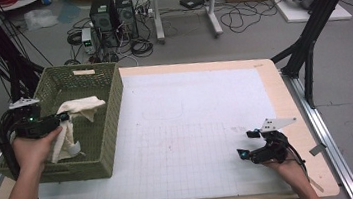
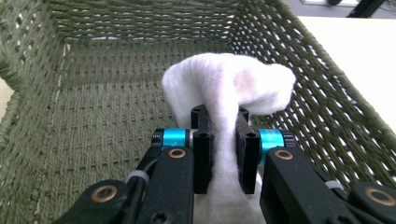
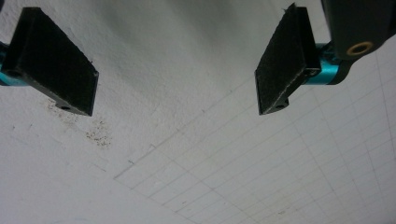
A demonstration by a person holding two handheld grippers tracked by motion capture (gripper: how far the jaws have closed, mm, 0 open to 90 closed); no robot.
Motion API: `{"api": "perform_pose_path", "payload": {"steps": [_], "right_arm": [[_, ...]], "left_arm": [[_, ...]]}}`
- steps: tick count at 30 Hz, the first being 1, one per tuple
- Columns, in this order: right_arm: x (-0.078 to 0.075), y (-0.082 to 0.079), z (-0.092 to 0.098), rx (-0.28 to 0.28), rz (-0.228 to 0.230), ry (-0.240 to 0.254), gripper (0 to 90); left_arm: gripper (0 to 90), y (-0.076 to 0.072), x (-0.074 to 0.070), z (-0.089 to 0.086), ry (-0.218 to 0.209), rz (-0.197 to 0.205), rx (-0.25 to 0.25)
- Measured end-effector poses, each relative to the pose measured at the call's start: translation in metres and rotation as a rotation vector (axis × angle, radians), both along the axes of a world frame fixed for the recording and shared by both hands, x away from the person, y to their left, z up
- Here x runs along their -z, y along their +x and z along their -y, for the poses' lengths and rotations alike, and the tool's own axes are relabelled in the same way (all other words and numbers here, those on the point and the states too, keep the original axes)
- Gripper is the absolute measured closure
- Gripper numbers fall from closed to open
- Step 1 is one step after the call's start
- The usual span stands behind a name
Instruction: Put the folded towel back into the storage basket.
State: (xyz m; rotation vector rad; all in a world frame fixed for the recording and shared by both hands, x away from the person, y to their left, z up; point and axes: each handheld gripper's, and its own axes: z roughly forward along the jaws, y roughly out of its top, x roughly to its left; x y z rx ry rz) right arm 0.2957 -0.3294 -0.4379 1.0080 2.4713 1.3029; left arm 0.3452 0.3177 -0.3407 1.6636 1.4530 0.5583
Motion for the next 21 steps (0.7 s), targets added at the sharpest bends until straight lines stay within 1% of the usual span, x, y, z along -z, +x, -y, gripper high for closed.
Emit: {"api": "perform_pose_path", "payload": {"steps": [2, 3, 4, 5, 6, 8, 10, 12, 14, 15, 16, 18, 20, 21], "right_arm": [[0.000, 0.000, 0.000, -0.002, 0.000, -0.001, 12.8], [0.000, 0.000, -0.001, -0.003, 0.001, -0.002, 12.8], [0.001, 0.000, -0.001, -0.003, -0.001, -0.005, 12.8], [0.001, 0.001, -0.001, -0.006, -0.004, -0.007, 12.8], [0.001, 0.000, -0.002, -0.005, -0.004, -0.008, 12.8], [0.000, 0.000, -0.002, -0.009, -0.003, -0.008, 12.8], [0.001, 0.000, -0.001, -0.006, -0.003, -0.005, 12.8], [0.001, 0.001, -0.001, -0.007, -0.004, -0.006, 12.8], [0.001, 0.001, -0.002, -0.009, -0.002, -0.011, 12.8], [0.001, 0.000, -0.003, -0.012, -0.001, -0.011, 12.8], [0.000, 0.000, -0.003, -0.013, -0.002, -0.011, 12.8], [0.000, -0.001, -0.002, -0.007, 0.000, -0.008, 12.8], [-0.001, -0.001, -0.001, -0.004, 0.000, -0.002, 12.8], [-0.001, -0.001, -0.001, -0.005, 0.002, -0.004, 12.8]], "left_arm": [[80.9, 0.004, -0.004, 0.002, -0.021, 0.029, -0.042], [80.4, 0.008, -0.005, 0.005, -0.012, 0.027, -0.061], [77.9, 0.012, -0.004, 0.007, -0.006, 0.010, -0.080], [68.9, 0.015, -0.003, 0.008, -0.010, -0.022, -0.088], [60.2, 0.018, -0.002, 0.008, -0.011, -0.050, -0.083], [58.8, 0.018, 0.001, 0.007, -0.006, -0.093, -0.060], [58.8, 0.016, 0.003, 0.005, -0.003, -0.110, -0.049], [58.8, 0.017, 0.006, 0.003, -0.002, -0.155, -0.031], [59.0, 0.018, 0.008, 0.001, -0.009, -0.184, -0.034], [59.1, 0.018, 0.010, 0.001, -0.023, -0.189, -0.037], [59.3, 0.019, 0.011, 0.000, -0.025, -0.198, -0.037], [59.0, 0.021, 0.012, 0.000, 0.002, -0.206, -0.054], [58.9, 0.020, 0.013, -0.003, -0.004, -0.196, -0.064], [59.1, 0.020, 0.014, -0.004, -0.001, -0.193, -0.069]]}}
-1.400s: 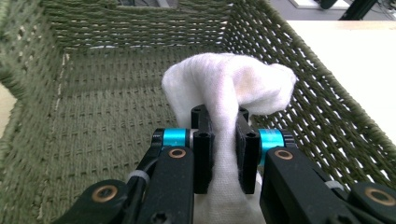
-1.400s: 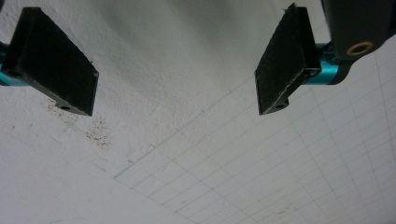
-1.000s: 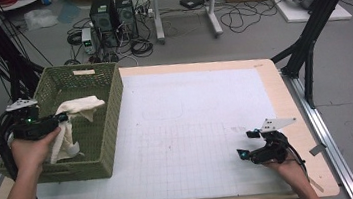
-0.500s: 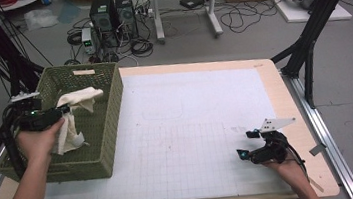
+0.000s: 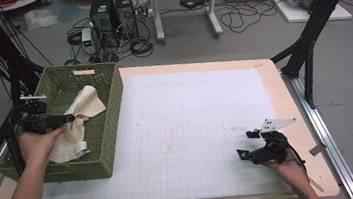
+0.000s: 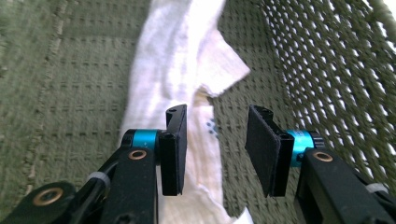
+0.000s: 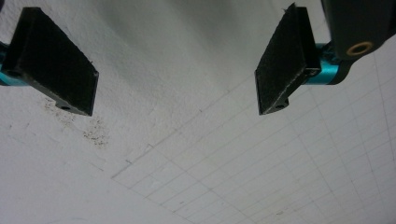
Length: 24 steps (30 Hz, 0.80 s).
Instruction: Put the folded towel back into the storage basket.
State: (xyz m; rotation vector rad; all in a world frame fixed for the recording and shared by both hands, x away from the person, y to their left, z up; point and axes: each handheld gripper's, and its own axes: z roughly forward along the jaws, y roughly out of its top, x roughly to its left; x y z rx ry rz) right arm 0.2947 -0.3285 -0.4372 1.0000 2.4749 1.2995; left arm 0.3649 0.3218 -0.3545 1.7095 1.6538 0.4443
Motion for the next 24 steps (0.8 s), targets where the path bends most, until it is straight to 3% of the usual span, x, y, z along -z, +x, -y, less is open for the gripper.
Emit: {"api": "perform_pose_path", "payload": {"steps": [3, 10, 16, 19, 24], "right_arm": [[0.001, 0.000, -0.001, -0.003, -0.006, 0.000, 12.8], [0.000, 0.000, -0.001, -0.005, -0.001, 0.000, 12.8], [0.000, 0.000, -0.001, -0.007, -0.005, -0.001, 12.8], [0.000, 0.000, -0.001, -0.006, -0.003, 0.001, 12.8], [-0.001, 0.000, -0.001, -0.007, -0.002, 0.003, 12.9]], "left_arm": [[59.1, -0.002, 0.000, -0.005, 0.008, 0.009, -0.010], [58.8, -0.002, 0.002, -0.012, 0.071, -0.031, -0.007], [58.2, -0.002, 0.004, -0.015, 0.119, -0.071, 0.032], [59.2, -0.001, 0.005, -0.015, 0.120, -0.100, 0.055], [83.6, 0.002, 0.007, -0.010, 0.151, -0.143, 0.113]]}}
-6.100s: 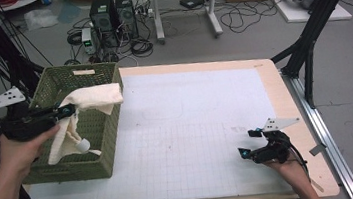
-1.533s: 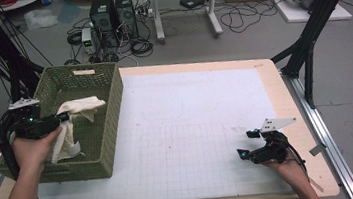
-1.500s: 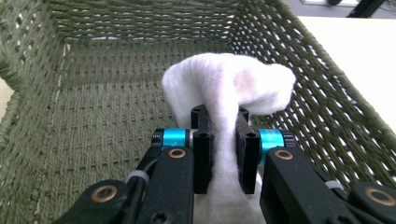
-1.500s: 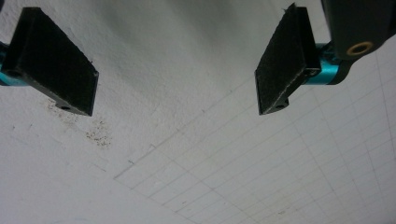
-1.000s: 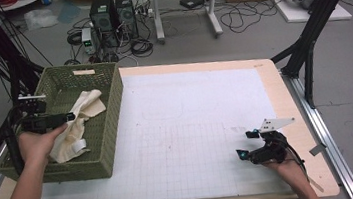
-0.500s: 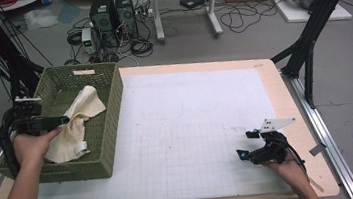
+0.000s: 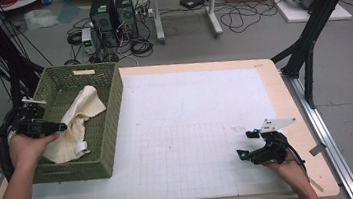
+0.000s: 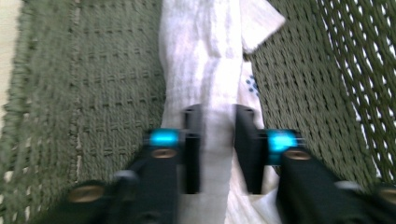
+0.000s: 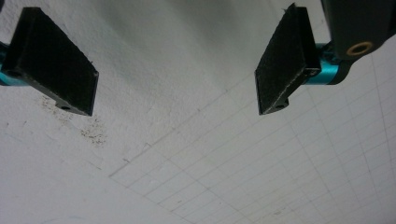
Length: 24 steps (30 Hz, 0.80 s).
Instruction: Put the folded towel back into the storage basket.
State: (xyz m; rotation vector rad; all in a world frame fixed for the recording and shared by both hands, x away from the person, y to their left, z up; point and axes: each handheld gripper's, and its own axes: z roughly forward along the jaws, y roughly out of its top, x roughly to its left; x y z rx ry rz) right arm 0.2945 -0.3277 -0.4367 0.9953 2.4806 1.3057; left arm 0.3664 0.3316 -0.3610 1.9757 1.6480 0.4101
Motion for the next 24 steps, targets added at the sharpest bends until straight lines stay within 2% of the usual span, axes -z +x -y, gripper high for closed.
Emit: {"api": "perform_pose_path", "payload": {"steps": [2, 9, 12, 15, 18, 21, 24], "right_arm": [[0.000, 0.000, 0.000, 0.001, 0.001, 0.002, 12.8], [0.000, 0.001, 0.000, -0.001, 0.004, 0.000, 12.8], [0.000, 0.001, -0.001, -0.001, 0.005, -0.003, 12.8], [0.001, 0.001, -0.002, -0.003, 0.005, -0.005, 12.8], [0.001, 0.002, -0.002, -0.001, -0.001, -0.006, 12.8], [0.001, 0.001, -0.003, -0.005, 0.007, -0.008, 12.9], [0.001, 0.001, -0.003, -0.002, 0.000, -0.008, 12.8]], "left_arm": [[86.7, 0.001, 0.001, 0.002, -0.002, -0.006, 0.010], [87.5, 0.005, 0.004, 0.009, -0.046, -0.011, 0.050], [87.5, 0.006, 0.005, 0.008, -0.048, -0.028, 0.059], [87.5, 0.007, 0.005, 0.010, -0.079, -0.043, 0.087], [87.6, 0.008, 0.007, 0.013, -0.083, -0.068, 0.111], [87.7, 0.008, 0.006, 0.015, -0.099, -0.053, 0.130], [87.7, 0.008, -0.002, 0.017, -0.159, -0.028, 0.139]]}}
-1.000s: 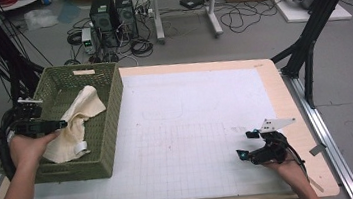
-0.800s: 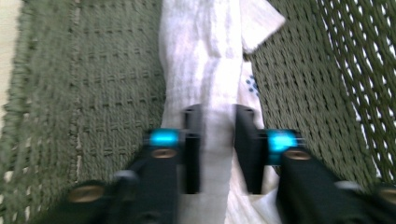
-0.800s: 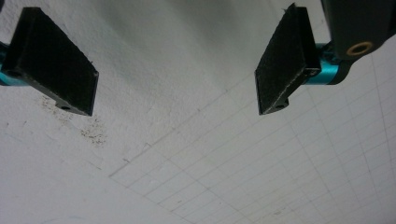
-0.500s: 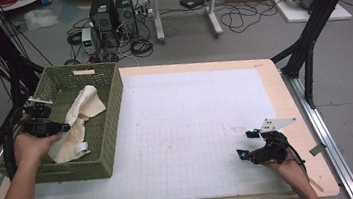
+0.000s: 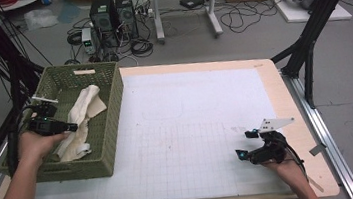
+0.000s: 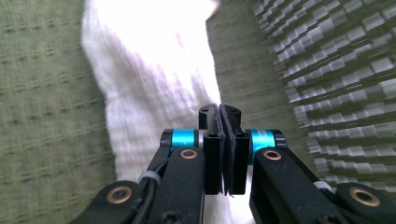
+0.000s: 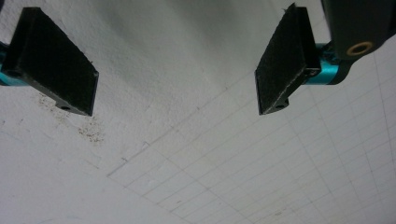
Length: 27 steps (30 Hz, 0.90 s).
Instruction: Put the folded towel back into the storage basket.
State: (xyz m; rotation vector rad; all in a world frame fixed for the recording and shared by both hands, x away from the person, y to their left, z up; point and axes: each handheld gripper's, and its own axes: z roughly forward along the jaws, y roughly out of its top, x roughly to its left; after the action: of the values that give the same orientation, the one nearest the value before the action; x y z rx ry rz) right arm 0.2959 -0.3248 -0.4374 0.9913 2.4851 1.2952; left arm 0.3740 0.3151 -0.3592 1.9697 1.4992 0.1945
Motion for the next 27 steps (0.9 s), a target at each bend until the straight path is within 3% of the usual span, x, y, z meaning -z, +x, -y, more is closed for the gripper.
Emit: {"api": "perform_pose_path", "payload": {"steps": [1, 3, 5, 8, 11, 14, 16, 22, 27], "right_arm": [[0.000, 0.000, 0.000, 0.000, -0.001, -0.002, 12.8], [0.000, 0.000, -0.001, -0.001, -0.003, -0.001, 12.8], [0.000, 0.000, -0.001, -0.003, 0.001, -0.004, 12.8], [-0.001, -0.002, 0.000, -0.004, 0.009, 0.002, 12.9], [-0.001, -0.002, 0.001, 0.003, 0.003, 0.010, 12.8], [0.000, -0.001, 0.000, -0.007, 0.009, 0.006, 12.9], [-0.001, -0.001, 0.000, -0.007, 0.008, 0.004, 12.9], [-0.002, -0.002, 0.001, -0.002, 0.009, 0.009, 12.9], [-0.002, -0.003, -0.001, -0.012, 0.016, 0.006, 12.9]], "left_arm": [[87.7, 0.000, -0.002, 0.001, 0.006, 0.006, 0.006], [87.6, 0.003, -0.003, 0.007, 0.074, -0.007, 0.017], [87.5, 0.006, 0.001, 0.012, 0.092, -0.011, 0.025], [86.8, 0.010, 0.008, 0.014, 0.160, -0.021, 0.019], [86.7, 0.012, 0.019, 0.014, 0.216, -0.074, 0.055], [85.7, 0.014, 0.031, 0.017, 0.223, -0.159, 0.105], [85.0, 0.016, 0.036, 0.018, 0.248, -0.184, 0.114], [79.2, 0.017, 0.041, 0.017, 0.235, -0.209, 0.105], [76.9, 0.016, 0.041, 0.018, 0.232, -0.204, 0.118]]}}
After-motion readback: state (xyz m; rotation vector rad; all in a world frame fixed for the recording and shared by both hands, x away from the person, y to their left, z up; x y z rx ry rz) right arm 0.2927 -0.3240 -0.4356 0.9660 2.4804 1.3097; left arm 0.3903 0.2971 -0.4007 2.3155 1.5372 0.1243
